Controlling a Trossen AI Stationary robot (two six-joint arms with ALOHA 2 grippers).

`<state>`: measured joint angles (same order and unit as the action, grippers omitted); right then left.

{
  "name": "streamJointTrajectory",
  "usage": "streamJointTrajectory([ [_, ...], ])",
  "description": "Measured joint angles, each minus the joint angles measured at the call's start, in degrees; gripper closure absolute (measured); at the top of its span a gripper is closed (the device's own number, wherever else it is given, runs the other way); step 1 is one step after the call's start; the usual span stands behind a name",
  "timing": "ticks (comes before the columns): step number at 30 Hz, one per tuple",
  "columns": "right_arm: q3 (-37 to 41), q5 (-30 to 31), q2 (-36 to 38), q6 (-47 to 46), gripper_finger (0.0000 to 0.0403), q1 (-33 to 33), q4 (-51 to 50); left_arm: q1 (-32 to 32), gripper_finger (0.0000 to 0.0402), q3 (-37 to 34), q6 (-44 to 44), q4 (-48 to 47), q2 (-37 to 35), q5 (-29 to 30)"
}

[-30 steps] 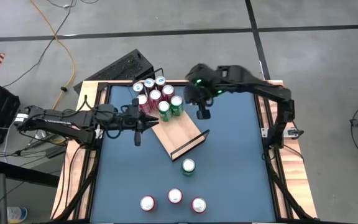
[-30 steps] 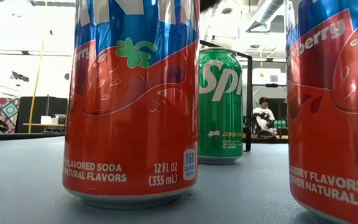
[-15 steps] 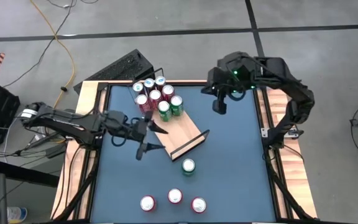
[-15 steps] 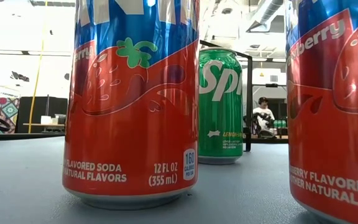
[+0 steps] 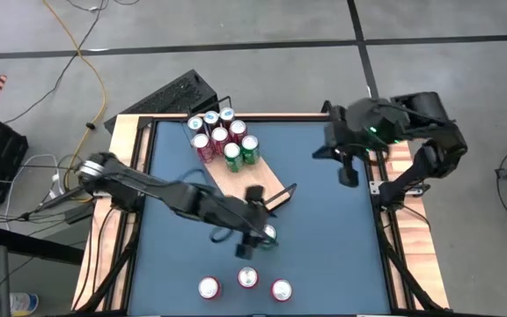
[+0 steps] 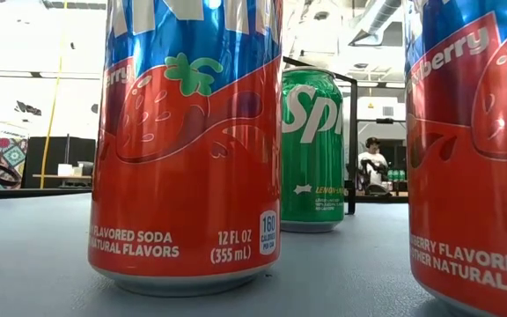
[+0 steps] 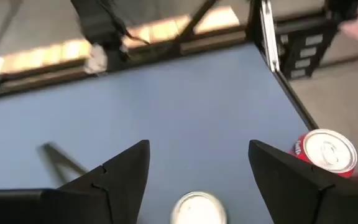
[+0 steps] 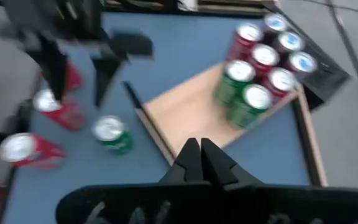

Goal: Place canned beverage on shelf
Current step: Put the green soda can on the shelf aligned with the other green soda cans

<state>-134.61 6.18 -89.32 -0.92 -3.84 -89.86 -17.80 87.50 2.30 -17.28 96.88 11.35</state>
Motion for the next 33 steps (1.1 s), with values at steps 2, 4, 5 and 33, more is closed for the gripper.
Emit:
streamJointTrajectory([
  [2, 0.0, 0.0, 1.2, -0.8, 0.0403, -2.9, -0.1, -0.6, 0.014, 6.7, -0.8, -3.9, 5.7, 0.6],
  [4, 0.0, 0.8, 2.6, -1.1, 0.0403, -5.7, -0.1, -1.3, 0.014, 12.9, -1.8, -8.3, 10.9, 2.0],
  [5, 0.0, 1.9, 3.3, -1.9, 0.0403, -7.2, -0.1, -1.7, 0.014, 15.5, -2.3, -11.1, 13.2, 3.5],
  [33, 0.0, 13.7, 7.5, -10.8, 0.0403, -25.5, -0.2, -3.7, 0.014, 26.6, -24.8, -33.1, 27.1, 15.8],
])
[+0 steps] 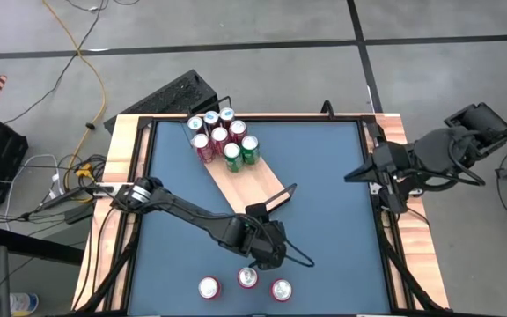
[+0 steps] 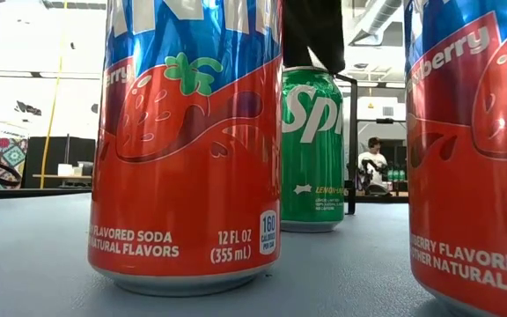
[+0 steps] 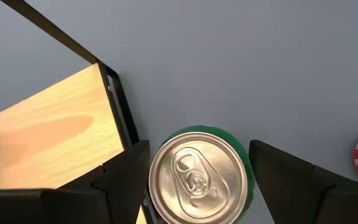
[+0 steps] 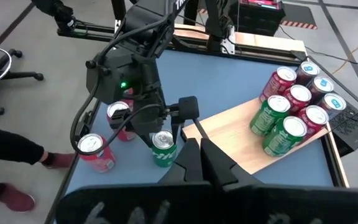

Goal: Place canned beverage on shelf
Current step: Put the green soda can on the shelf aligned with the other green soda cans

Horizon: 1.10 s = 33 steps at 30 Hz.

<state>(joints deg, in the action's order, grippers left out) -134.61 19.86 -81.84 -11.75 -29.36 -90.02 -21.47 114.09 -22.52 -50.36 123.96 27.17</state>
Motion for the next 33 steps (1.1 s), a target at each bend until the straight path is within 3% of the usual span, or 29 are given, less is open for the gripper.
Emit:
streamJointTrajectory([
  [11, 0.0, -0.1, 0.0, 0.1, 0.0403, 0.0, 0.0, 0.0, 0.015, -2.9, -3.8, 0.5, -0.3, -2.3],
  [17, 0.0, -0.1, 0.0, 0.1, 0.0403, 0.0, 0.0, 0.0, 0.0225, -2.9, -2.6, 0.1, -0.3, -5.9],
  [21, 0.0, -0.2, 0.0, 0.2, 0.0403, 0.0, 0.0, 0.0, 0.0286, -3.0, -2.9, 0.3, -0.3, -5.0],
  [24, 0.0, -0.2, 0.0, 0.1, 0.0403, 0.0, 0.0, -0.2, 0.0307, -3.0, -1.8, 1.4, -0.5, -4.5],
  [28, 0.0, -0.2, 0.0, 0.1, 0.0403, 0.0, 0.0, -0.5, 0.0291, -1.5, 2.4, 3.3, -0.4, -8.0],
  [33, 0.0, -0.2, 0.0, 0.1, 0.0403, 0.0, 0.0, -0.8, 0.0224, 0.8, 6.3, 1.9, -0.3, -10.0],
])
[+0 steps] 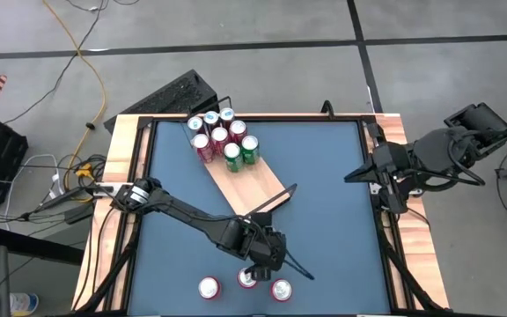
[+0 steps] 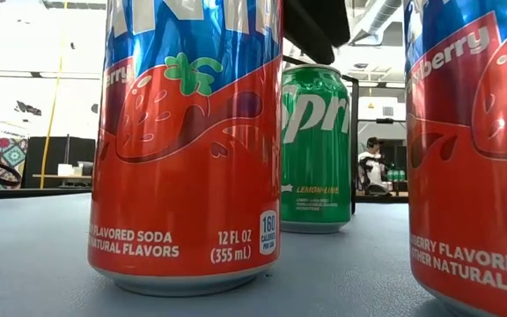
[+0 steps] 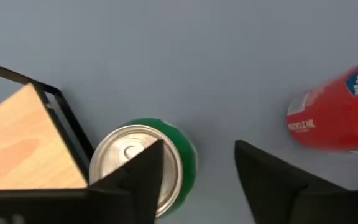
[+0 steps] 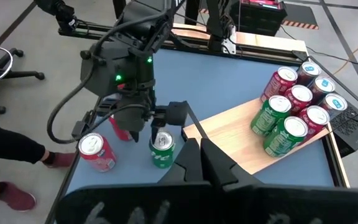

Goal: Place canned beverage on shelf
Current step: Put the green soda can on the shelf aligned with the other green soda cans

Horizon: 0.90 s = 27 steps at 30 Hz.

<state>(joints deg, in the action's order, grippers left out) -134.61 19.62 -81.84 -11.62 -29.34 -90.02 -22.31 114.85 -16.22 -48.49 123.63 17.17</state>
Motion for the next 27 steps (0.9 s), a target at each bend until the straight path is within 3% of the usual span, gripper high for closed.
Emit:
streamJointTrajectory([
  [7, 0.0, -0.1, 0.0, 0.0, 0.0403, 0.0, 0.0, 0.2, 0.0095, 0.4, 0.7, -0.9, -0.2, 1.0],
  [11, 0.0, -0.1, 0.0, 0.4, 0.0403, 0.0, 0.0, 0.2, 0.0052, 0.4, -0.3, -0.8, -0.2, 1.3],
  [27, 0.0, -0.1, 0.0, 1.1, 0.0403, 0.0, 0.0, 2.7, 0.0044, 1.1, -4.5, -4.0, 1.5, 1.1],
])
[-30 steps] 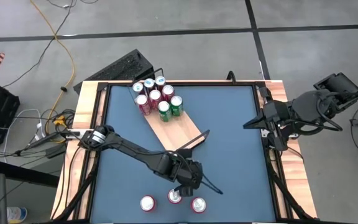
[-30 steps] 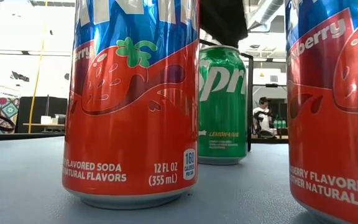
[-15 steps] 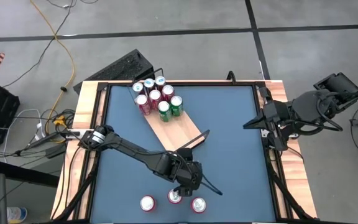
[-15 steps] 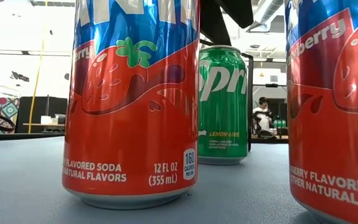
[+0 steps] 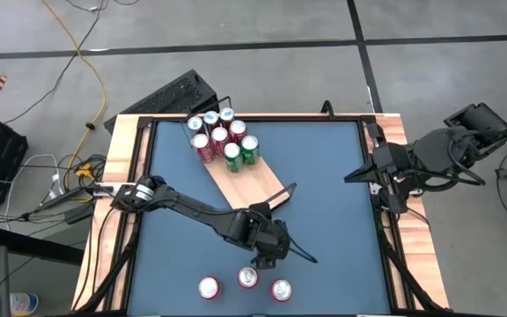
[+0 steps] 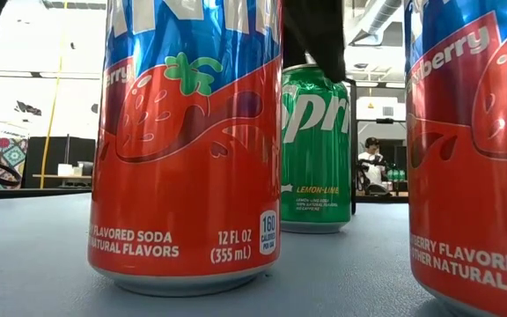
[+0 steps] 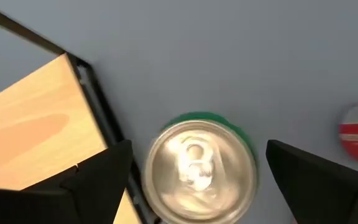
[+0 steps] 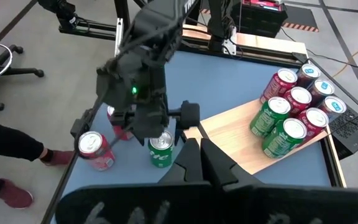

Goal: Place canned beverage on shelf
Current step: Put the green soda can on the shelf aligned with the other green soda cans

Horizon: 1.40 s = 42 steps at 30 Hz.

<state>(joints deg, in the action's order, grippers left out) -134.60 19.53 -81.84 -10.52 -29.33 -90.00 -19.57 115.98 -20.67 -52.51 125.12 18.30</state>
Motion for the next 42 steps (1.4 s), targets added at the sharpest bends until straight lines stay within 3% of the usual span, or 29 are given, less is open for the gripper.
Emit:
streamJointTrajectory([
  [11, 0.1, -0.1, 0.0, 0.0, 0.0403, -0.6, 0.0, 0.3, 0.0053, 0.2, 1.0, -0.5, 1.1, -3.1],
  [19, 0.1, 0.0, 0.0, 0.0, 0.0403, -0.7, 0.0, 0.3, 0.017, 0.2, 0.6, -0.6, 1.2, -4.5],
  [29, 0.1, 0.0, 0.0, 0.0, 0.0403, -0.7, 0.0, -0.4, 0.0172, 1.6, 0.9, -1.0, 1.3, -4.5],
  [42, 0.0, 0.0, 0.0, 0.0, 0.0403, -0.7, 0.0, -0.3, 0.0172, 9.8, 10.5, -2.7, 1.6, -7.5],
])
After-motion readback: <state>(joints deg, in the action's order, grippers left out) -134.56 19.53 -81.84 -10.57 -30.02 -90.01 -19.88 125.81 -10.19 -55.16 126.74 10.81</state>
